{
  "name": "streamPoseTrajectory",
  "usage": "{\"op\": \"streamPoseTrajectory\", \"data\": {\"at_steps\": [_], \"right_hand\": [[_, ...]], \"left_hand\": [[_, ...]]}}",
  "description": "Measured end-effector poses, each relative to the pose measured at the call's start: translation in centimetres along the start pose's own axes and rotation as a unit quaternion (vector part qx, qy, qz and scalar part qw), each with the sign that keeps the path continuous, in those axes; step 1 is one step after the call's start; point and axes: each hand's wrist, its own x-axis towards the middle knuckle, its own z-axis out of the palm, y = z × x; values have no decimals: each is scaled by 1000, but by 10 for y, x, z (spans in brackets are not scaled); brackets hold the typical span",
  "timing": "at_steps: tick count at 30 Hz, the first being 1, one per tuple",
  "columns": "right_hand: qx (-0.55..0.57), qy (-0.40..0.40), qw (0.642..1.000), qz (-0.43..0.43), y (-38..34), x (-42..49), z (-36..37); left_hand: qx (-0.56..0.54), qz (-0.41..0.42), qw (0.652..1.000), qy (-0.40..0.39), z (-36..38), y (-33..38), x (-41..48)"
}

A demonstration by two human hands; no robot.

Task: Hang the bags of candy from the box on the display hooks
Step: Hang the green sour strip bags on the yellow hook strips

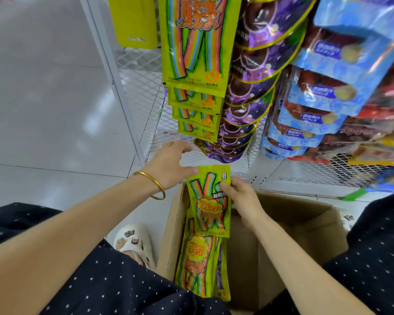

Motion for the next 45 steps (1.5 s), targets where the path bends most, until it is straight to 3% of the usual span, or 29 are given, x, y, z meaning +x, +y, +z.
{"op": "streamPoseTrajectory", "data": {"at_steps": [4, 7, 9, 14, 16, 20, 24, 29, 35, 45], "right_hand": [[-9, -4, 996, -93, -46, -9, -3], [-21, 77, 972, -223, -86, -23, 0], [-19, 133, 941, -311, -115, -36, 3], [-177, 147, 828, -512, -206, -60, 17], [-176, 153, 801, -552, -247, -63, 21], [-150, 160, 789, -574, -321, -64, 27], [-166, 177, 769, -591, -374, -51, 30], [-171, 173, 777, -580, -404, -32, 40], [-186, 193, 756, -597, -426, -19, 51], [-199, 196, 747, -603, -433, -14, 57]], "left_hand": [[-93, 11, 995, 35, -8, 18, 2], [-97, 43, 989, 101, -33, 44, 1], [-110, 70, 983, 126, -56, 66, -2], [-145, 148, 963, 171, -128, 121, -12], [-159, 174, 955, 182, -161, 143, -14], [-232, 222, 905, 280, -217, 179, -5], [-223, 224, 871, 377, -247, 202, 20], [-259, 205, 857, 397, -256, 217, 44], [-323, 201, 824, 420, -263, 230, 56], [-407, 174, 805, 395, -268, 234, 62]]}}
